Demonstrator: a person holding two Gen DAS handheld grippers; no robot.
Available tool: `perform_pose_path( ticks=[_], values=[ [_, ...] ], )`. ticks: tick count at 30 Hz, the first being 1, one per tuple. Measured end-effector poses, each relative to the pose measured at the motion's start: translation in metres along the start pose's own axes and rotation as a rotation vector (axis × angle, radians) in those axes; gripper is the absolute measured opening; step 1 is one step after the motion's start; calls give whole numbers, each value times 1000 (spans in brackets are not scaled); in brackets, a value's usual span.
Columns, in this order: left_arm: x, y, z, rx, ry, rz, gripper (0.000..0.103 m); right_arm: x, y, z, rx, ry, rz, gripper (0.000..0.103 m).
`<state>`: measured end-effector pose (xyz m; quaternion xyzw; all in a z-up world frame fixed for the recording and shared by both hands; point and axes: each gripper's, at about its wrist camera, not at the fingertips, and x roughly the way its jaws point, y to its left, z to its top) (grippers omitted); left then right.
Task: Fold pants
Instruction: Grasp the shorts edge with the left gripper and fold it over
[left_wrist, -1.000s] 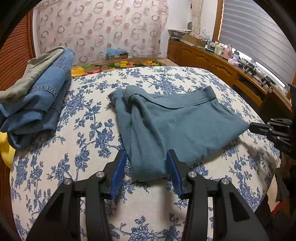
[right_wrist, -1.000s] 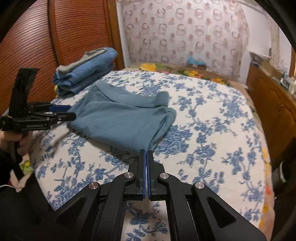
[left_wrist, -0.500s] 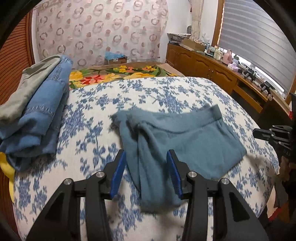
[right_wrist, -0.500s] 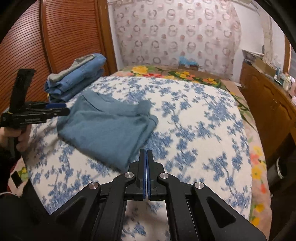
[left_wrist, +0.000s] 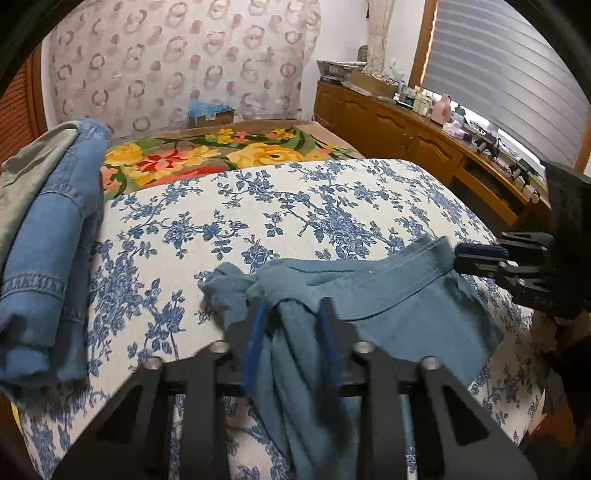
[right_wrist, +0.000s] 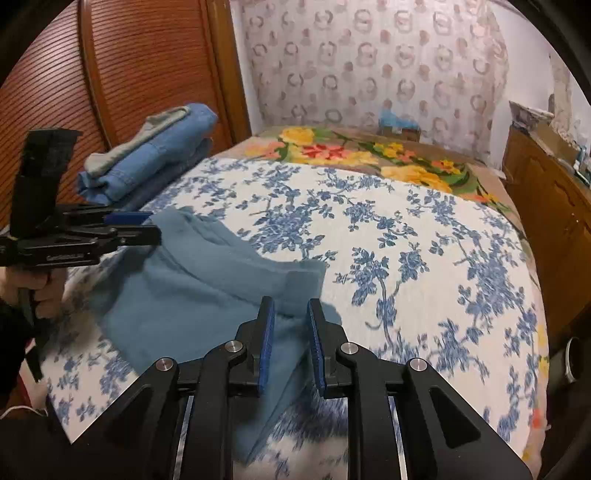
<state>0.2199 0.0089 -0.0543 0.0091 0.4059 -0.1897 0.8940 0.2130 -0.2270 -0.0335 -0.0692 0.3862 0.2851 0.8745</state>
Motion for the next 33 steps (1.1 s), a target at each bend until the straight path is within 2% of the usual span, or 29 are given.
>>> perform_pose_path(
  ticks=[6, 10, 14, 19, 26, 33],
  values=[
    [-1, -5, 5, 32, -1, -16, 10, 19, -17, 5, 36, 20, 16, 18],
    [-13, -5, 12, 25, -65, -31, 10, 23, -19, 8, 42, 27, 25, 20],
    [-2, 2, 14, 19, -40, 19, 10, 23, -19, 9, 44, 29, 15, 20],
    [9, 10, 11, -7, -5, 48, 19, 22, -17, 9, 44, 25, 19, 22],
    [5, 11, 8, -3, -11, 83, 45, 14, -14, 7, 63, 21, 2, 34],
    [14, 19, 3, -26, 29, 86, 48, 9, -11, -5, 94, 44, -18, 49]
  ],
)
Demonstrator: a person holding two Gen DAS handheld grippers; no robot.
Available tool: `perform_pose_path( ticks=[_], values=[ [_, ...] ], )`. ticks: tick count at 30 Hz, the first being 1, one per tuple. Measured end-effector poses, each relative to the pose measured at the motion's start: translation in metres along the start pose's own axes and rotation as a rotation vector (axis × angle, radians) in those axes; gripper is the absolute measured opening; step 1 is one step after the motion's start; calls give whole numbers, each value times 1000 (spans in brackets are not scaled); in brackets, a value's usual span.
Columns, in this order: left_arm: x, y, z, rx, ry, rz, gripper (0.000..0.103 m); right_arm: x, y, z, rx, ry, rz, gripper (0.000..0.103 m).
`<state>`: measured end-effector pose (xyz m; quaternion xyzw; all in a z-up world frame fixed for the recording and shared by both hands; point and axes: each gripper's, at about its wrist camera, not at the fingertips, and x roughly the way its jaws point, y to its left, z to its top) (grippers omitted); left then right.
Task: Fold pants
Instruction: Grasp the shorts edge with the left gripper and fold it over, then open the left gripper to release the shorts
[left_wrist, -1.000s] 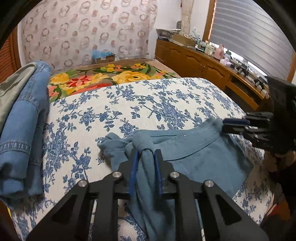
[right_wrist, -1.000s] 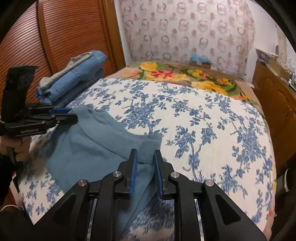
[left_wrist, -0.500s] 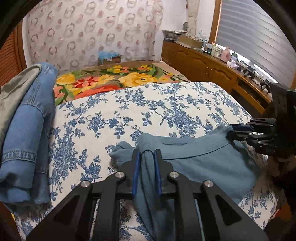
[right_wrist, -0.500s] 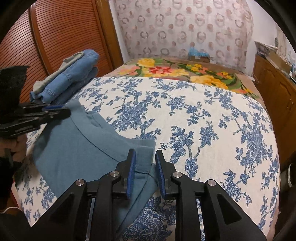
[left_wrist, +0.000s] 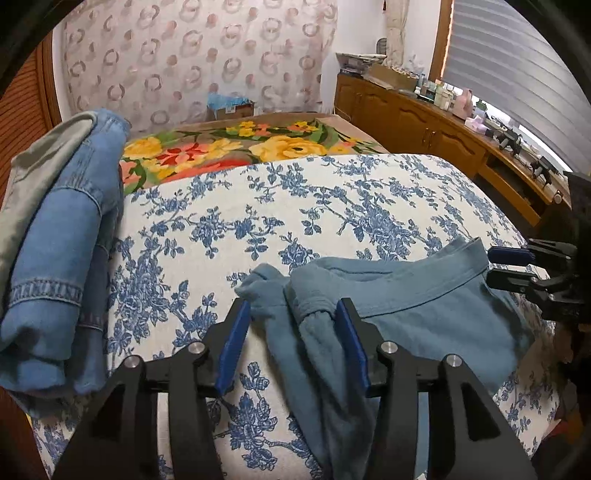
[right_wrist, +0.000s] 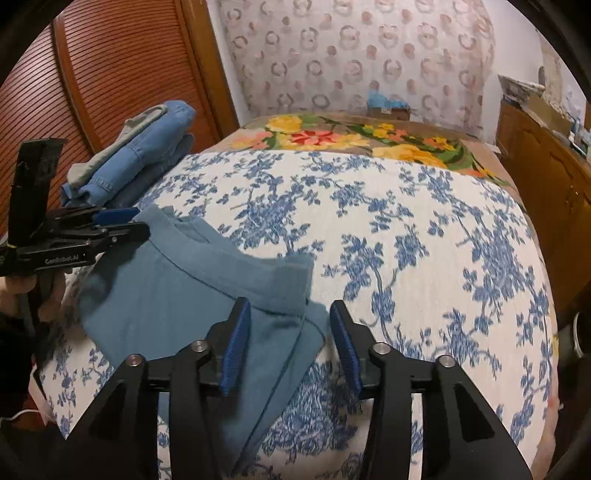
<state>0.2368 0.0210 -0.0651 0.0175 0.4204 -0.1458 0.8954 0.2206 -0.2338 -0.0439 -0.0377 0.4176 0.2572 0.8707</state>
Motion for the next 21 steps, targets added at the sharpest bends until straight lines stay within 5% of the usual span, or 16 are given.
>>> perform_pose_path(
  ticks=[21],
  values=[
    [8, 7, -9, -47, -7, -19, 59, 12, 2, -4, 56, 44, -29, 54]
  ],
)
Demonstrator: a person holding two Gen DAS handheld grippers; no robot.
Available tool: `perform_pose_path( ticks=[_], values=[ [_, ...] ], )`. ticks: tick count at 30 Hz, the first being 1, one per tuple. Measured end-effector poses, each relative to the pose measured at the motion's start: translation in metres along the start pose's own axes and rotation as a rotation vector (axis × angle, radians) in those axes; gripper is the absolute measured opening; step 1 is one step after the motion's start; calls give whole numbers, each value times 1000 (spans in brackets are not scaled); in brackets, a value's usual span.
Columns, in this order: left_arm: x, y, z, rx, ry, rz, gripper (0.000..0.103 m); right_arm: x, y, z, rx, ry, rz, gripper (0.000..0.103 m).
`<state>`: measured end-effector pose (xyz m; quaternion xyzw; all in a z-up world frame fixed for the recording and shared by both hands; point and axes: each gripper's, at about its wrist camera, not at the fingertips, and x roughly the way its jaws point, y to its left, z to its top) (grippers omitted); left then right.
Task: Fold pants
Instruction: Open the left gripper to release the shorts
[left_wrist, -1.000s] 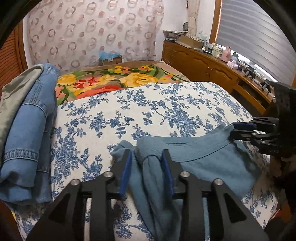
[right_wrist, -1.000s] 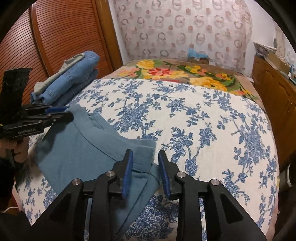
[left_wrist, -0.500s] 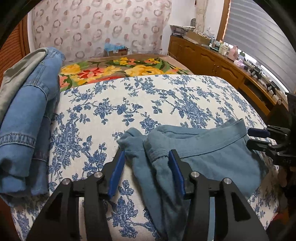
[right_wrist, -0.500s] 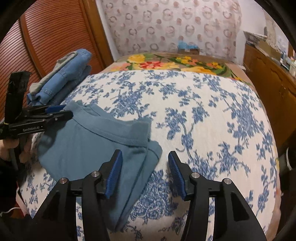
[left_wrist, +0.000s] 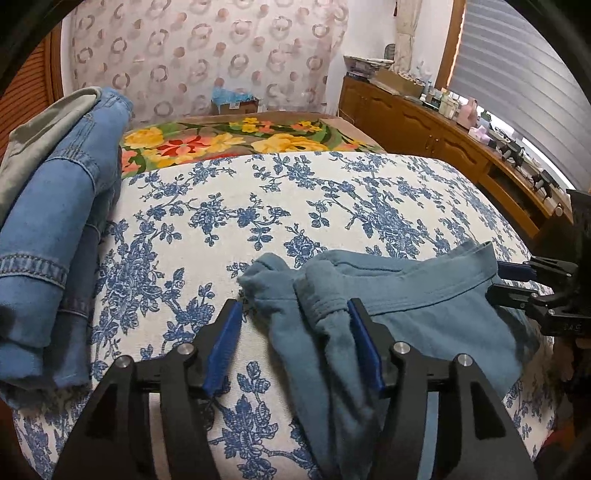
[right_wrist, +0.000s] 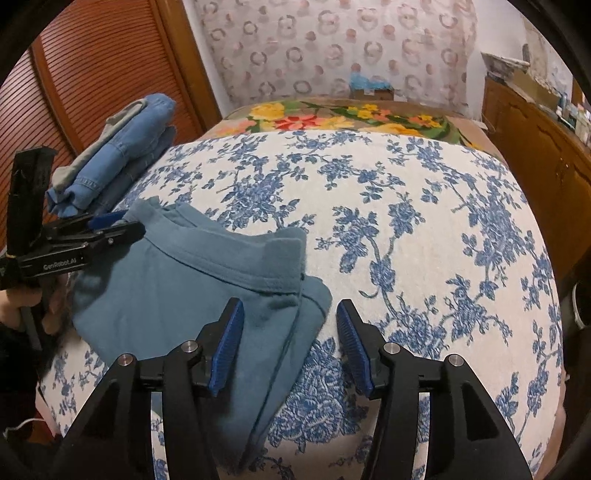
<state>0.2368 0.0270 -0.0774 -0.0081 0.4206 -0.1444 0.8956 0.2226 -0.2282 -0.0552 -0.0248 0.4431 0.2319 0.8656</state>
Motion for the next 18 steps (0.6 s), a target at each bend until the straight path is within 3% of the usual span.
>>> perform_pose_path(
  ticks=[18],
  values=[
    [3, 4, 2, -50, 13, -39, 60, 8, 13, 0, -69, -21, -59, 54]
  ],
)
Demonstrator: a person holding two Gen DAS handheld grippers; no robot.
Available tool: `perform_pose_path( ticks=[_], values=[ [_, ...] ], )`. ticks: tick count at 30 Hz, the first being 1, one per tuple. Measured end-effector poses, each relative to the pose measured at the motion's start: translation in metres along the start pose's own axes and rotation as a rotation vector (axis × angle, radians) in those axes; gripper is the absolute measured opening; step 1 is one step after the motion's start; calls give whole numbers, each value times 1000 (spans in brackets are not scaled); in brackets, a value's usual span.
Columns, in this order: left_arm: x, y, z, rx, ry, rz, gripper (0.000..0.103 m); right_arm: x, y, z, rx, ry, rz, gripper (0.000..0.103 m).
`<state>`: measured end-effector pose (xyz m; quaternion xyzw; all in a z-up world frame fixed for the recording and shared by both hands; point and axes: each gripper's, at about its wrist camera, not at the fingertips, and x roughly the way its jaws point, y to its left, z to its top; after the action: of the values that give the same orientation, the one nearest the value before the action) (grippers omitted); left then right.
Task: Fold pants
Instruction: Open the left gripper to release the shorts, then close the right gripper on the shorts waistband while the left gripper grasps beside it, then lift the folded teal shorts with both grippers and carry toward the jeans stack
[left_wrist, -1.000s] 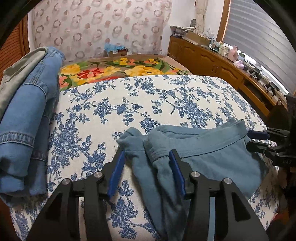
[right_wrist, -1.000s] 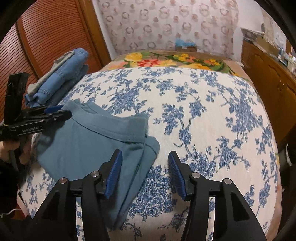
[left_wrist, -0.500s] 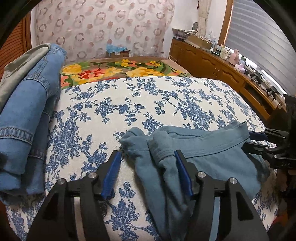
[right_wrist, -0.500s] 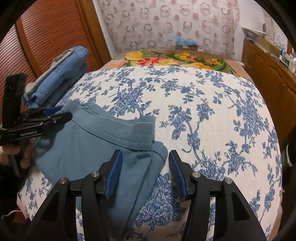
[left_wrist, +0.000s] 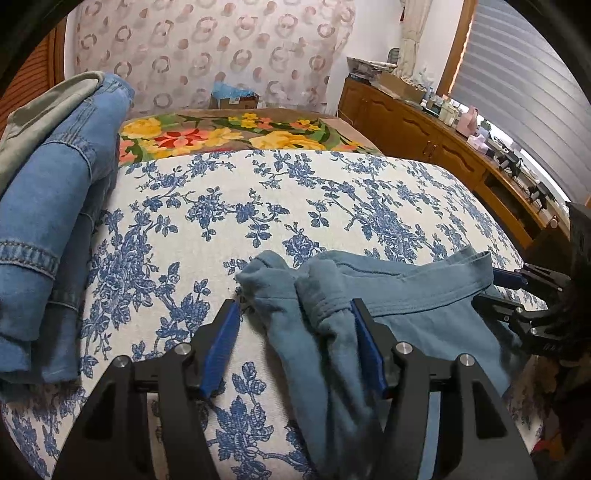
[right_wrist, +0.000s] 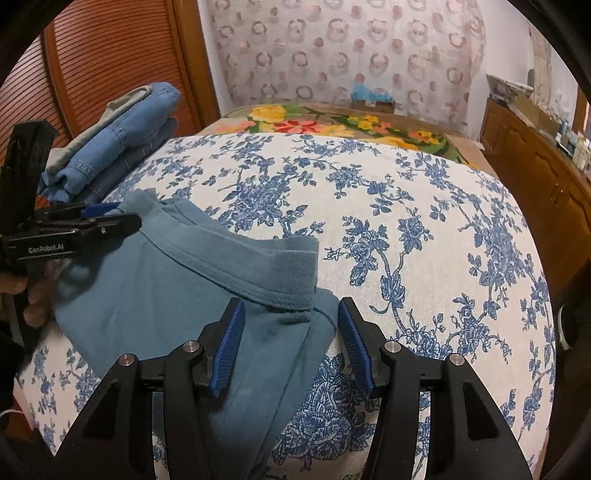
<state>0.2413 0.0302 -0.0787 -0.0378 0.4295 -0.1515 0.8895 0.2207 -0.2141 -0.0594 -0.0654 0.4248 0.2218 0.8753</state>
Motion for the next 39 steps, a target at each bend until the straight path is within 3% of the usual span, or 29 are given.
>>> perform_pose_path(
  ticks=[2, 4, 9, 19, 24, 39],
  values=[
    [0, -1, 0, -5, 7, -6, 60, 0, 0, 0, 2, -1, 4, 53],
    [1, -2, 0, -5, 15, -28, 59, 0, 1, 0, 3, -2, 15, 44],
    [-1, -7, 0, 1, 15, -58, 42, 0, 2, 0, 5, -3, 37, 34],
    [-5, -14, 0, 24, -1, -67, 24, -1, 3, -1, -2, -1, 55, 16],
    [-10, -16, 0, 23, -20, -73, 18, -2, 5, -1, -11, -4, 59, 12],
    [-28, -26, 2, 49, -59, -74, 16, -17, 6, -3, -18, -36, 81, 10]
  ],
)
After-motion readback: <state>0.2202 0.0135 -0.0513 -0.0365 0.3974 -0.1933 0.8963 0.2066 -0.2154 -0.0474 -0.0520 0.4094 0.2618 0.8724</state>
